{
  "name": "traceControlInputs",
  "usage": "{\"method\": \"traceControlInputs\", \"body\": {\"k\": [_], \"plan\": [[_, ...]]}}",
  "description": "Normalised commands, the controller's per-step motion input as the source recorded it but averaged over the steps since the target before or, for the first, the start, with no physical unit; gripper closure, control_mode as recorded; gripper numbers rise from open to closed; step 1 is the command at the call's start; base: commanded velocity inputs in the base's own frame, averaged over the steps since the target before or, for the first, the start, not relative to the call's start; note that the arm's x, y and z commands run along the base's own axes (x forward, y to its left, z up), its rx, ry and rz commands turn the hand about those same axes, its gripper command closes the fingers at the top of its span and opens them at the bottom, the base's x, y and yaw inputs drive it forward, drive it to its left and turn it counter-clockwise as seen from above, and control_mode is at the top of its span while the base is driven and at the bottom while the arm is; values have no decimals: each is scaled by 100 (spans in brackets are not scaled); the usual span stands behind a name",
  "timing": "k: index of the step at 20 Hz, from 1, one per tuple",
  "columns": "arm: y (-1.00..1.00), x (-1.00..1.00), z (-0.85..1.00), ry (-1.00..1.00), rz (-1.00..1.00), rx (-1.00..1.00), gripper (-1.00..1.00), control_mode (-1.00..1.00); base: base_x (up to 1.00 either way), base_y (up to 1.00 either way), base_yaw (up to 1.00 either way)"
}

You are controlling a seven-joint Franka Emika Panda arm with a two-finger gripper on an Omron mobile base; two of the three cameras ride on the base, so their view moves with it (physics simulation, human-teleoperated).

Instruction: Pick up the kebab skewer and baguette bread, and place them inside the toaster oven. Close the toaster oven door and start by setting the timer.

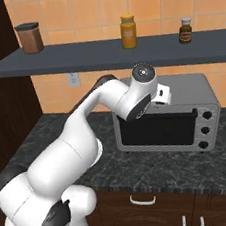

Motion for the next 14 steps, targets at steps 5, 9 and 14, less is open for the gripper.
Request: {"method": "traceControlInputs", "body": {"k": [5, 9, 14], "plan": [[-66, -71, 6, -3, 0, 0, -100, -100, 0, 0, 0], [-66, -66, 0, -5, 0, 0, -100, -100, 0, 0, 0], [-89, -61, 0, -4, 0, 0, -100, -100, 0, 0, 0]]}}
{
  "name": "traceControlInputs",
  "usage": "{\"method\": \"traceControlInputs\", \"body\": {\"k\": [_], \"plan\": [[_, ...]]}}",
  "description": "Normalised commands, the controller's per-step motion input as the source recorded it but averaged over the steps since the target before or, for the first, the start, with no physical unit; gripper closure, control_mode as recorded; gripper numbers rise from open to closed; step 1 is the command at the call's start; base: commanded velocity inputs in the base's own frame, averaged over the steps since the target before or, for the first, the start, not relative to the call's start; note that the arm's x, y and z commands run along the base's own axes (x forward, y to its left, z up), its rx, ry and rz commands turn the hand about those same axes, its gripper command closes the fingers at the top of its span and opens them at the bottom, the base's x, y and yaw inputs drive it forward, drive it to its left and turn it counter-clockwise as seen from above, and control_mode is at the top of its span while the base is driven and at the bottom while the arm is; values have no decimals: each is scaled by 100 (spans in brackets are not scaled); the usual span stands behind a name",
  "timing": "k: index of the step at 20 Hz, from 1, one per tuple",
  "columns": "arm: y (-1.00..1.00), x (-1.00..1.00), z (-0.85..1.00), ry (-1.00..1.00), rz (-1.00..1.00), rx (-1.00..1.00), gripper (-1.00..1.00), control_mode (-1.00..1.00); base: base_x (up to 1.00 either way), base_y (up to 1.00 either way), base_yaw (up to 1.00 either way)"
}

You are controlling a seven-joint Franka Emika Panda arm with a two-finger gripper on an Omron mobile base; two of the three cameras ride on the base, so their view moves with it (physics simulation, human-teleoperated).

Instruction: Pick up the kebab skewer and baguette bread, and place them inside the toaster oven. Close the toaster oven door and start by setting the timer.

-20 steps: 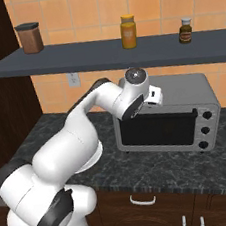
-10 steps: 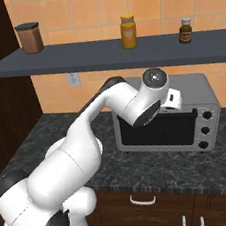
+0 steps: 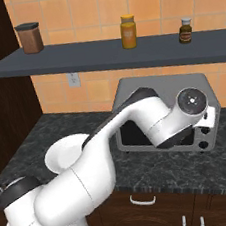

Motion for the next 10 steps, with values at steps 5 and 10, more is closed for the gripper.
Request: {"method": "traceControlInputs", "body": {"k": [5, 10], "plan": [[-73, -48, 0, -10, 0, 0, -100, -100, 0, 0, 0], [-47, -1, 0, -7, -1, -1, -100, -100, 0, 0, 0]]}}
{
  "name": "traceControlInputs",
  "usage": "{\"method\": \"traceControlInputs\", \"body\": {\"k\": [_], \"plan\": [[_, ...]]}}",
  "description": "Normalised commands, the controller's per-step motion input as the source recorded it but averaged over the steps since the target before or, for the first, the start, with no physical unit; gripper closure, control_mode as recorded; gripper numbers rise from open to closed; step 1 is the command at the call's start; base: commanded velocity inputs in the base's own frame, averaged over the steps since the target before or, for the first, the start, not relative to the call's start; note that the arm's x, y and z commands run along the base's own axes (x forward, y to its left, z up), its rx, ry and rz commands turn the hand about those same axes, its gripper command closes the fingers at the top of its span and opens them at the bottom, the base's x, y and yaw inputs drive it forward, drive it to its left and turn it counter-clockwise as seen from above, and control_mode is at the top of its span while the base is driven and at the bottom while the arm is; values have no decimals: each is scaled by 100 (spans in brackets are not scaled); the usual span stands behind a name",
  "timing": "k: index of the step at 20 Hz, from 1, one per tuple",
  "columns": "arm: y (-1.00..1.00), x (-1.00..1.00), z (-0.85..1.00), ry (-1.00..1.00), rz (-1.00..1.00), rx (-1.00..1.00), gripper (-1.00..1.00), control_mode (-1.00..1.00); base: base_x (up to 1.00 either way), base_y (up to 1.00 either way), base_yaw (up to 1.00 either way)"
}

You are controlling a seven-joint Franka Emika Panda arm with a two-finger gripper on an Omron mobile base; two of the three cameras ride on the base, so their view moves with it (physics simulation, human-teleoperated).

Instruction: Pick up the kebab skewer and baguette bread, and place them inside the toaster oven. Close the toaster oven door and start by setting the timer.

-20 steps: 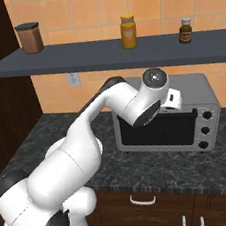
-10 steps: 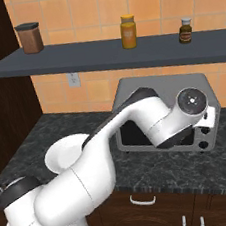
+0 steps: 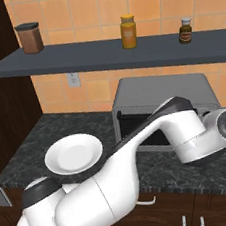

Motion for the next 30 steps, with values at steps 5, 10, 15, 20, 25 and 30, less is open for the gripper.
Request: {"method": "traceControlInputs", "body": {"k": [5, 10, 15, 20, 25, 30], "plan": [[-5, 0, 0, 0, -21, 15, -100, -100, 0, 0, 0], [1, 7, 0, 2, -25, 25, -100, -100, 0, 0, 0], [0, 3, -29, 5, -34, 35, -100, -100, 0, 0, 0], [0, 2, -23, 0, -35, 55, -100, -100, 0, 0, 0], [1, 15, -3, 0, -24, 50, -100, -100, 0, 0, 0], [-11, -3, -10, 1, -11, 42, -100, -100, 0, 0, 0]]}}
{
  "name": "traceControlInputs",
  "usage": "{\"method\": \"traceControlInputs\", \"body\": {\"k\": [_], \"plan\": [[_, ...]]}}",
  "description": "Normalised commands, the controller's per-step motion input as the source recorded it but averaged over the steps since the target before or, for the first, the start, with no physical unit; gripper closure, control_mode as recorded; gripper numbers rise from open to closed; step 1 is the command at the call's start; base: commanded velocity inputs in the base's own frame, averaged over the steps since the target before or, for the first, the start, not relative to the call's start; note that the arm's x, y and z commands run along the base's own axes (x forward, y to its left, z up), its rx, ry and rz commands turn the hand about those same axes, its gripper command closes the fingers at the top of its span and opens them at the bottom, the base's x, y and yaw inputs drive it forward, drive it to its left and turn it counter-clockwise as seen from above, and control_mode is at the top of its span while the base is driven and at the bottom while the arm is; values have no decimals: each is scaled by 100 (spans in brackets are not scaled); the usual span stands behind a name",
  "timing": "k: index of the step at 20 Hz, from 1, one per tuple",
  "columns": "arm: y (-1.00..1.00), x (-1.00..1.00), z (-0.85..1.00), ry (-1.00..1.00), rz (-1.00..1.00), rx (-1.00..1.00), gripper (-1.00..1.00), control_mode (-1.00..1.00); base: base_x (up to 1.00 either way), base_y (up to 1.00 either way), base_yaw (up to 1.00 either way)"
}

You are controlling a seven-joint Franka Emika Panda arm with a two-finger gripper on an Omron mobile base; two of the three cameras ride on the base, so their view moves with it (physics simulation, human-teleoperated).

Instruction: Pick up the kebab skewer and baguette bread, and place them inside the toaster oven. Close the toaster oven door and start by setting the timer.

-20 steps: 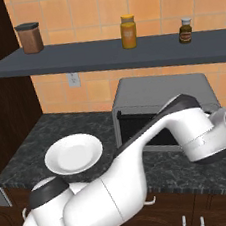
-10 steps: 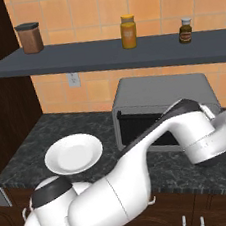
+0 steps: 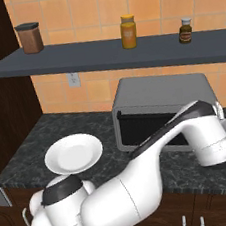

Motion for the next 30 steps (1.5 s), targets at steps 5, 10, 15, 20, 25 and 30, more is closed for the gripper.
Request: {"method": "traceControlInputs", "body": {"k": [5, 10, 15, 20, 25, 30], "plan": [[-1, 13, -36, 0, -11, 35, -100, -100, 0, 0, 0], [20, 29, -37, 0, -32, 38, -100, -100, 0, 0, 0], [49, -2, -17, -9, -43, 32, -100, -100, 0, 0, 0], [66, 15, -19, -15, -49, 25, -100, -100, 0, 0, 0], [15, 41, -28, -9, -33, 26, -100, -100, 0, 0, 0], [-3, 36, -13, -2, -15, 27, -100, -100, 0, 0, 0]]}}
